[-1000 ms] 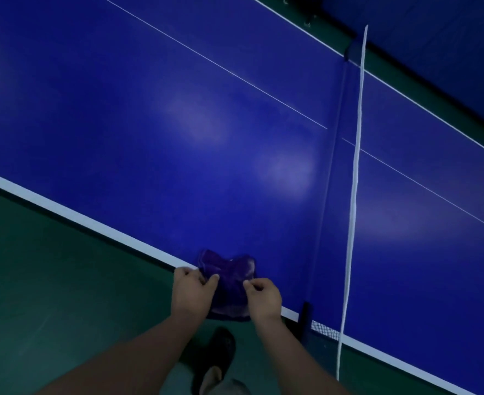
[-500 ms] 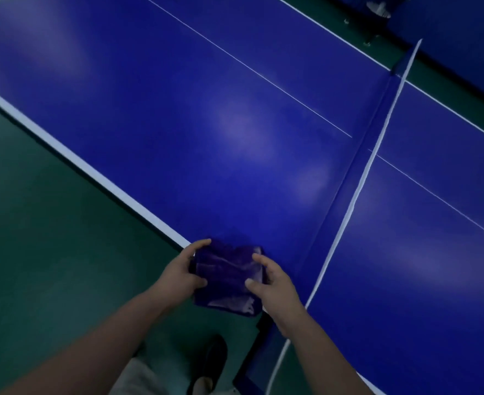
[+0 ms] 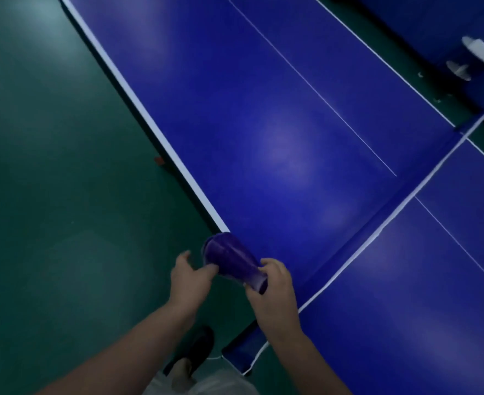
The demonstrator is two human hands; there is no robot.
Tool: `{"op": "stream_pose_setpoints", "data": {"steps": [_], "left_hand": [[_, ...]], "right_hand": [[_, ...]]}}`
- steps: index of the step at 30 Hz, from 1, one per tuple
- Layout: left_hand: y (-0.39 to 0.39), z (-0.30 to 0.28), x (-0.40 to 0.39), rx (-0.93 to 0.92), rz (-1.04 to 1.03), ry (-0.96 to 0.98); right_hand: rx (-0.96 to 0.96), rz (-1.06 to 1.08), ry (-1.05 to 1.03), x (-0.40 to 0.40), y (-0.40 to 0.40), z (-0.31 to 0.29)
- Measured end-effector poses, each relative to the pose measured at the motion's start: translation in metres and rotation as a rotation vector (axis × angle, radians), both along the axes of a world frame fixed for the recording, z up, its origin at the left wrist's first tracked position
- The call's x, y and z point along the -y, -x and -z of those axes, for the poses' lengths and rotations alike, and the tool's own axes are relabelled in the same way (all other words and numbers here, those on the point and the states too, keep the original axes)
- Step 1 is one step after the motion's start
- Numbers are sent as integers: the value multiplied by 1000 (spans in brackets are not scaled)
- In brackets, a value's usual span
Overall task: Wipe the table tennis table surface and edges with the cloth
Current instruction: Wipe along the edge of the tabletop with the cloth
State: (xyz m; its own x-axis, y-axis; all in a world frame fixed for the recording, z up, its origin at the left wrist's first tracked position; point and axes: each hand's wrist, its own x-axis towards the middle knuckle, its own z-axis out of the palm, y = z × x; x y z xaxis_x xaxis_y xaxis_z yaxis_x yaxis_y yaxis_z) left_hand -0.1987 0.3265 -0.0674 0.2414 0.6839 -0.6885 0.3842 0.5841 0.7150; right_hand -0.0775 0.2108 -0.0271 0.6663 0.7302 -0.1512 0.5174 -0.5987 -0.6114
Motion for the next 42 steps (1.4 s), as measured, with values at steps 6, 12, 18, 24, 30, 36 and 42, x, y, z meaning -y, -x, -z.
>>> {"op": "stream_pose_setpoints", "data": {"steps": [6,12,18,24,30,36,42], "left_hand": [[-11,8,31,592,-336,598],[-7,43,44,594,-570,636],[-26,95,59,359,-509,265],[-80,125,63,357,-335,-48],[-111,140,69,404,-394,-16],[-102,144,92,459,-186,104],[-110,146,83,426,-137,98]], "right_hand": [[-145,-30,101,-16,43,14],[-360,-451,413,-18,13,14],[136,-925,314,-87,-94,52],[478,-1372,171,-180,-114,120],[497,-1224,101,-181,-119,156],[497,-1106,43,-182,-121,156],[473,-1104,-7,-184,-125,161]]}}
